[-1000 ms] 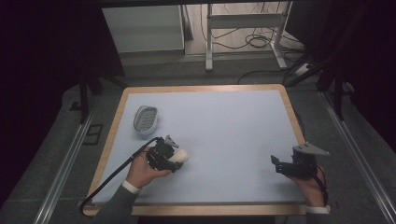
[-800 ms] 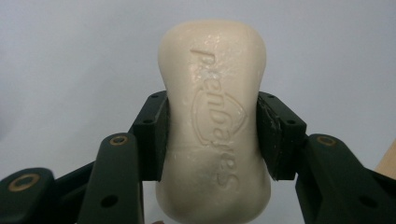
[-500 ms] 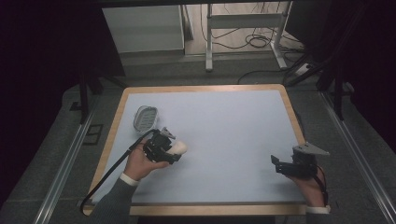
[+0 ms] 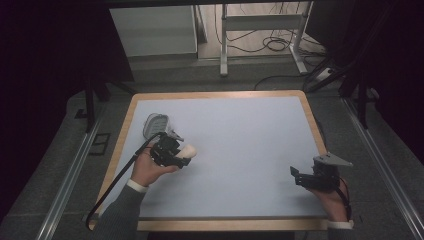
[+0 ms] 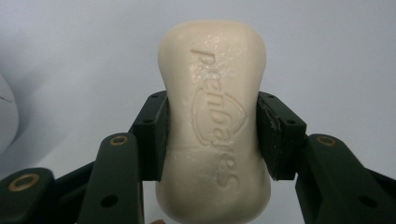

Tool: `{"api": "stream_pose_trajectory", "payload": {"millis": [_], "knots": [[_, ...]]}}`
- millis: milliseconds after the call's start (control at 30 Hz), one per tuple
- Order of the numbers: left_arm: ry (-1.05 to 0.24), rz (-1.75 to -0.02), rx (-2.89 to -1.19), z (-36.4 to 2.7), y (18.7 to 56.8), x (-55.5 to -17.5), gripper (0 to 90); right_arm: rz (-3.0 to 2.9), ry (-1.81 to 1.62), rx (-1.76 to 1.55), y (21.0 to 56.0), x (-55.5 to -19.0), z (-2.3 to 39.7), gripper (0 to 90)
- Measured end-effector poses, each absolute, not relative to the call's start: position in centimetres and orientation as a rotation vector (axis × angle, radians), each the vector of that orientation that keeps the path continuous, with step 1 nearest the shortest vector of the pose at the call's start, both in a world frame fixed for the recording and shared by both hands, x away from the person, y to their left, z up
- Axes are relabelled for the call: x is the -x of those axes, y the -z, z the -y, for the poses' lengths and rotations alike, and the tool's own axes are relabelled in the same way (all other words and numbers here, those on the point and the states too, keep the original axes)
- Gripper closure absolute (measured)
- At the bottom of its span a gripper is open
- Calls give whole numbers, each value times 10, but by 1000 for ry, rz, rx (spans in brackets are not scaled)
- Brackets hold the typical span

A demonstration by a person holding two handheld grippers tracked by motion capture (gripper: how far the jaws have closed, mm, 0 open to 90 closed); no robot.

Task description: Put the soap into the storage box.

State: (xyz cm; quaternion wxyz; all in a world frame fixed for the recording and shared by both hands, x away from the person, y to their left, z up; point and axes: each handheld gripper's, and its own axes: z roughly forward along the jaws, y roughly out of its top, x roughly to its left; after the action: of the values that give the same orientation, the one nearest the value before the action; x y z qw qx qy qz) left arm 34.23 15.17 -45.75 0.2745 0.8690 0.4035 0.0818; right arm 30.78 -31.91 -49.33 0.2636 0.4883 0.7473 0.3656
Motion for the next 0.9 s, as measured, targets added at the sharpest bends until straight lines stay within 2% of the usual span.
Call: {"api": "stream_pose_trajectory", "payload": {"millis": [900], "knots": [[-237, -1115, -2331, -157, 452, -359, 495, -2027, -973, -1323, 496, -309, 320, 82]]}}
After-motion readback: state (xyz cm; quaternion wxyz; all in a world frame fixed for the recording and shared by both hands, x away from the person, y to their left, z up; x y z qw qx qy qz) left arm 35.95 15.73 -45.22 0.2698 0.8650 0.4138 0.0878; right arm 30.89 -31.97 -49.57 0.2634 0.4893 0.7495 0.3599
